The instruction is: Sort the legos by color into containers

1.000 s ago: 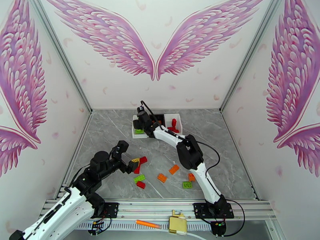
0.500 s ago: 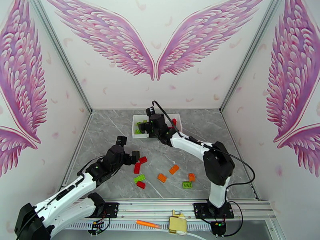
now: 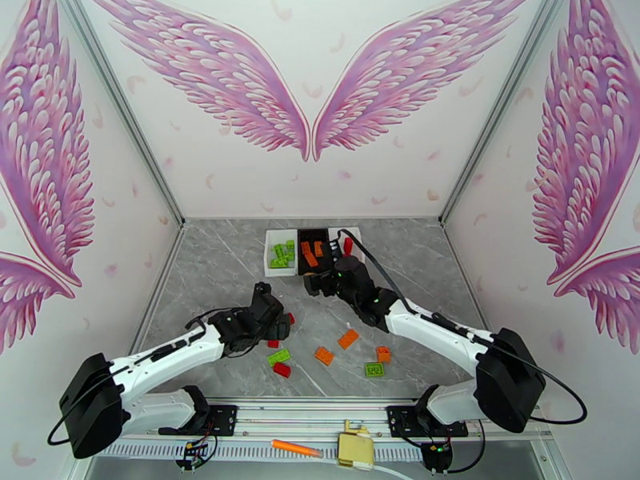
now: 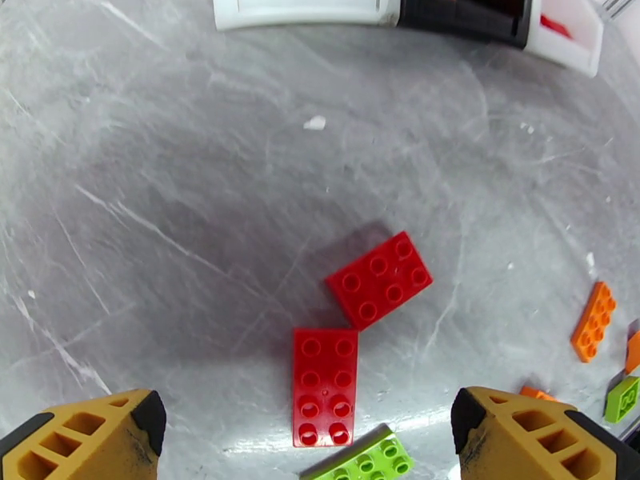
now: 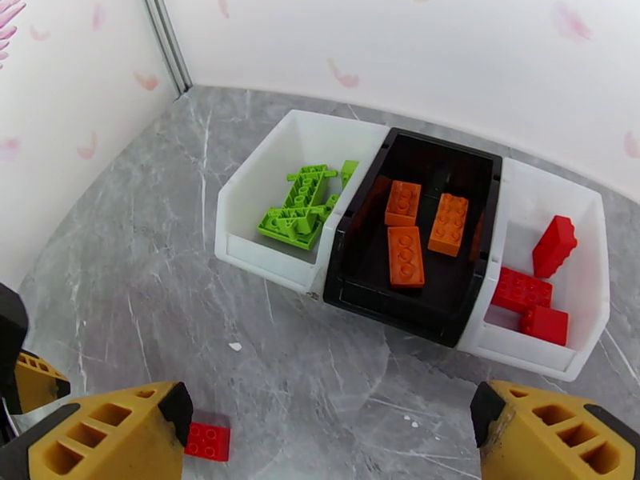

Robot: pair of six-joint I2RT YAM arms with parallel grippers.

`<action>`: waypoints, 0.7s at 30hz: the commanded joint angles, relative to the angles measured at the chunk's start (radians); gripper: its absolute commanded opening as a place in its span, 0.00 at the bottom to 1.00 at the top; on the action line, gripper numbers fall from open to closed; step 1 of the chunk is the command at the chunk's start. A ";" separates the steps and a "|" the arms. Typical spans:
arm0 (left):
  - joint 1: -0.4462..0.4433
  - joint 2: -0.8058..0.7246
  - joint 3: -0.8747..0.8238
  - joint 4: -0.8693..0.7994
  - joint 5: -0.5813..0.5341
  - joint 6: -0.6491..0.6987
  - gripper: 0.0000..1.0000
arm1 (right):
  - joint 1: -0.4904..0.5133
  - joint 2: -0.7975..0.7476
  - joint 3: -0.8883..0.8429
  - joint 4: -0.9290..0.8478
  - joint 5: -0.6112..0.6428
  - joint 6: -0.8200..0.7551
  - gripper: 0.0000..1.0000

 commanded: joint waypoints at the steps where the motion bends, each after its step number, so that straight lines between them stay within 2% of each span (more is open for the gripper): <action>1: -0.014 0.083 0.058 -0.073 0.032 -0.056 0.94 | 0.000 -0.026 -0.025 -0.056 0.043 -0.016 0.97; 9: -0.018 0.219 0.056 -0.026 0.088 -0.084 0.72 | -0.001 -0.026 -0.011 -0.067 0.058 -0.019 0.97; 14: -0.014 0.250 0.038 0.009 0.098 -0.090 0.58 | -0.001 -0.023 -0.006 -0.073 0.061 -0.019 0.97; 21: -0.009 0.281 0.027 0.027 0.100 -0.090 0.44 | -0.001 -0.038 -0.007 -0.078 0.068 -0.011 0.97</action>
